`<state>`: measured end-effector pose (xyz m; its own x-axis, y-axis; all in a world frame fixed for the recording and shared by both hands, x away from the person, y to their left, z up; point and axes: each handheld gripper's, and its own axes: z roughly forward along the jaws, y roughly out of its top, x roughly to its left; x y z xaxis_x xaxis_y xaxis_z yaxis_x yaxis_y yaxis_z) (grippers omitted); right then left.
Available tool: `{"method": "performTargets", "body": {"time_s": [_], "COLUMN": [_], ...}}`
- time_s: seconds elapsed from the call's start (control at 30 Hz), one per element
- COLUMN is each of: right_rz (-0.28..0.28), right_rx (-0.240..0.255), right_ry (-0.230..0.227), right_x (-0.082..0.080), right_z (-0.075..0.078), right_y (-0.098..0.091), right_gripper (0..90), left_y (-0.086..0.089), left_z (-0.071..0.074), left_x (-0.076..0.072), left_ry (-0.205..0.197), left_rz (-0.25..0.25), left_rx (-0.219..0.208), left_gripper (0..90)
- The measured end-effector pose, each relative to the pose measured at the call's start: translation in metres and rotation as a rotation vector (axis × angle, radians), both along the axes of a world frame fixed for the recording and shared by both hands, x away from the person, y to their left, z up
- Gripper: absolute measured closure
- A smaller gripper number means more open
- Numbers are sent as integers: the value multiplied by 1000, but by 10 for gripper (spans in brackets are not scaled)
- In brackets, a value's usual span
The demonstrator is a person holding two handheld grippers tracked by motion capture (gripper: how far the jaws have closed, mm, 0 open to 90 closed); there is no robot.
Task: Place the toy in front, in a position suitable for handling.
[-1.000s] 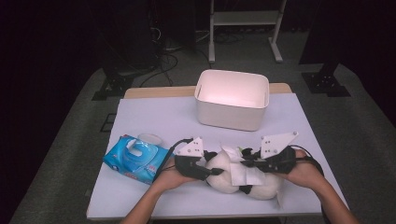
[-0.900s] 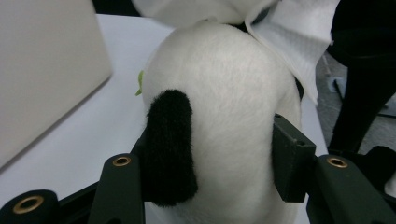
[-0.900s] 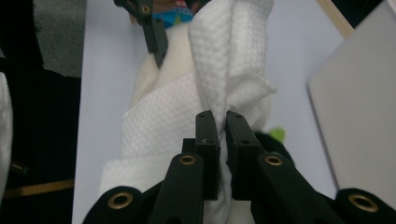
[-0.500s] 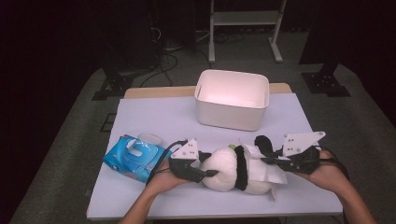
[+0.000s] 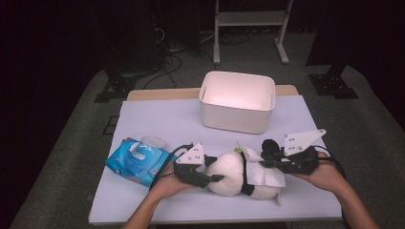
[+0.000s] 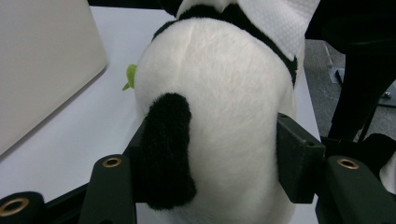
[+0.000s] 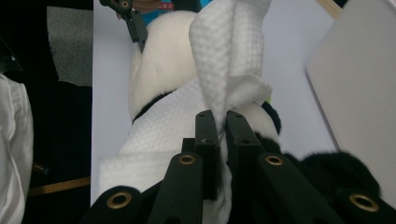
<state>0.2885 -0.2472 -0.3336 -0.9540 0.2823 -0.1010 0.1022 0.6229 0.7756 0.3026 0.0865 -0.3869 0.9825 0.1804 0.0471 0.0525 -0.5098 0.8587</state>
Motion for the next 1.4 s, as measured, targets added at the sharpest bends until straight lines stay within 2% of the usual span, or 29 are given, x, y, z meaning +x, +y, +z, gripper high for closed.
{"method": "performTargets", "body": {"time_s": [0.17, 0.23, 0.43, 0.5, 0.6, 0.67, 0.83, 0.97, 1.07, 1.2, 1.3, 1.4], "right_rz": [-70, -73, -29, -7, -4, -20, -98, -142, -154, -145, -137, -126], "right_rx": [9, 15, 21, 6, 11, 18, 40, 44, 46, 44, 47, 63], "right_ry": [0, 0, -13, -19, -9, -10, -10, -8, -7, -9, 1, 16], "right_x": [-2, -2, 6, 10, 14, 13, 17, 33, 39, 32, 19, 9], "right_z": [1, 1, 3, 1, 1, 1, 0, -2, -2, -1, -2, -7], "right_y": [-25, -26, -2, 10, 10, 2, -22, -24, -24, -30, -40, -45], "right_gripper": [839, 839, 837, 837, 838, 838, 838, 838, 838, 838, 838, 838], "left_y": [1, 0, -2, -1, 1, 1, -1, 0, 2, 3, 3, 2], "left_z": [-1, 0, 0, 0, -2, -1, -1, -2, -3, -4, -4, -4], "left_x": [0, -1, -3, -3, -2, -2, -4, -4, -1, -1, 0, -1], "left_ry": [7, 3, -7, -6, 2, 0, -9, -2, 10, 8, 18, 10], "left_rz": [0, -2, -9, -9, -11, -11, -18, -16, -16, -19, -15, -20], "left_rx": [-9, -6, -5, 1, -8, -8, -5, -12, -15, -10, -17, -16], "left_gripper": [419, 417, 416, 415, 414, 414, 413, 416, 418, 418, 418, 418]}}
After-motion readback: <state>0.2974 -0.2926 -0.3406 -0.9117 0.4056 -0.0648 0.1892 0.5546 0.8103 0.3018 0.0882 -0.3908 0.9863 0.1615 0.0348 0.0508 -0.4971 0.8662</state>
